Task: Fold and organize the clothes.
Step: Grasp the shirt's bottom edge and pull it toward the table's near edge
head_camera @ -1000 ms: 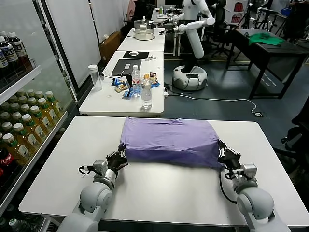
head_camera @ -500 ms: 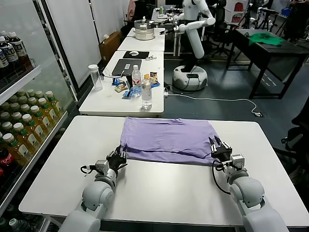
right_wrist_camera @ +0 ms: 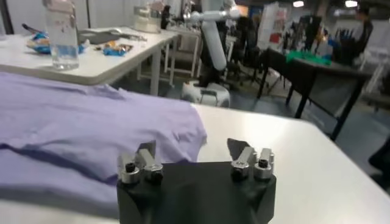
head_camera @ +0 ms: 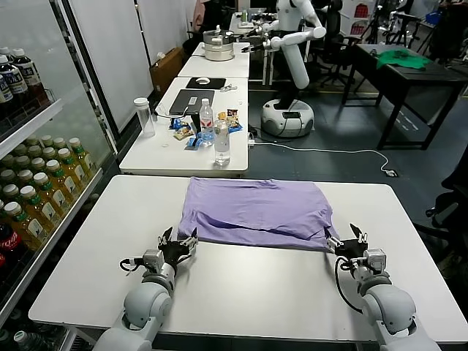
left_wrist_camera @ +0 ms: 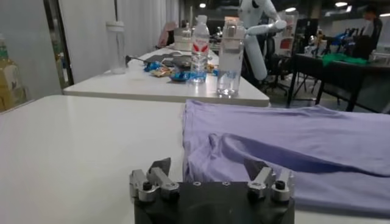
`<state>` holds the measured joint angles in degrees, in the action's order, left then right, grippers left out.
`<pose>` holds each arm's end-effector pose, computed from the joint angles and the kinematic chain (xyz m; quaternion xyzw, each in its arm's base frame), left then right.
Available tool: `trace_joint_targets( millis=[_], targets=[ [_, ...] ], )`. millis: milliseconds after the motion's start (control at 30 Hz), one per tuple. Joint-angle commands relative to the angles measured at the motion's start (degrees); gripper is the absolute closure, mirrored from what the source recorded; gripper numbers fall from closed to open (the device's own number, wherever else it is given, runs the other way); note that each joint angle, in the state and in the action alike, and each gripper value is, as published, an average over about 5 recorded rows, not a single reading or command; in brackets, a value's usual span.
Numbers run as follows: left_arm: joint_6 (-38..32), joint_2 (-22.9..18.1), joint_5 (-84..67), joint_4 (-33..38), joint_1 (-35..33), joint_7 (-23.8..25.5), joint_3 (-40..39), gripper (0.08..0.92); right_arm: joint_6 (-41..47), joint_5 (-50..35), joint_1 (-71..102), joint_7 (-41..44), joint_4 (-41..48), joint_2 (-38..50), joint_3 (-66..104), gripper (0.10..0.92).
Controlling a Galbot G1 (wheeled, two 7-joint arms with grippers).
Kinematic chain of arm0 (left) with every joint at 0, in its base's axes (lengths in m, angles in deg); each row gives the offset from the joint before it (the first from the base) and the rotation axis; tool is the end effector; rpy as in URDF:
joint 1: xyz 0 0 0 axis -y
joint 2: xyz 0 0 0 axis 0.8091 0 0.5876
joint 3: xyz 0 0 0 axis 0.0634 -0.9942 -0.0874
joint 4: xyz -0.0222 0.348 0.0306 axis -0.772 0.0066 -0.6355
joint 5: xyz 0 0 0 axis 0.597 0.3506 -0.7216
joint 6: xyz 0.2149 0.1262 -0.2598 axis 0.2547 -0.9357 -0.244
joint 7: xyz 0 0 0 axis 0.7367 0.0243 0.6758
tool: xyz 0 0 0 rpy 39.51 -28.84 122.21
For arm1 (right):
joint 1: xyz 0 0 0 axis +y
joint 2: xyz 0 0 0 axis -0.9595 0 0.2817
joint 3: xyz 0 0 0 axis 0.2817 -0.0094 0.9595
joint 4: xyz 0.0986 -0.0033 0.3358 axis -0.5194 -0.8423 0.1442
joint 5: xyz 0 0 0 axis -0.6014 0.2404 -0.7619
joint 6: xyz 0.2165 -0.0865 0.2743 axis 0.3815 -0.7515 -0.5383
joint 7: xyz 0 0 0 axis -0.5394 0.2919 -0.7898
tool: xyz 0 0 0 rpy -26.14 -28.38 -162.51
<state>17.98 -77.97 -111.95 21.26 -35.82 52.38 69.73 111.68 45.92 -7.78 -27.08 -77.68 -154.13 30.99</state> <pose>0.3431 -0.0020 -0.3225 -0.0290 -0.9845 0.0115 0.1727 0.3097 -0.1057 -0.2960 0.0145 -0.9781 0.0352 0.2045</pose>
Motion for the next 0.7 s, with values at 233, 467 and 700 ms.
trace_joint_targets(
  millis=[233, 467, 700],
  targets=[
    [1.5, 0.4, -1.2, -4.3, 3.3, -1.1, -1.2, 0.453, 4.2, -4.5, -0.3, -1.2, 2.6, -0.2, -2.3, 0.508],
    [2.6, 0.9, -3.4, -2.2, 2.3, -0.4, -1.2, 0.661, 3.5, -3.6, -0.2, -1.1, 1.9, -0.1, -2.7, 0.716],
    [3.1, 2.3, -4.6, 5.4, -3.1, 0.3, -0.4, 0.856, 3.2, -3.1, 4.5, -0.9, -3.7, 0.5, -1.2, 0.883]
  ],
)
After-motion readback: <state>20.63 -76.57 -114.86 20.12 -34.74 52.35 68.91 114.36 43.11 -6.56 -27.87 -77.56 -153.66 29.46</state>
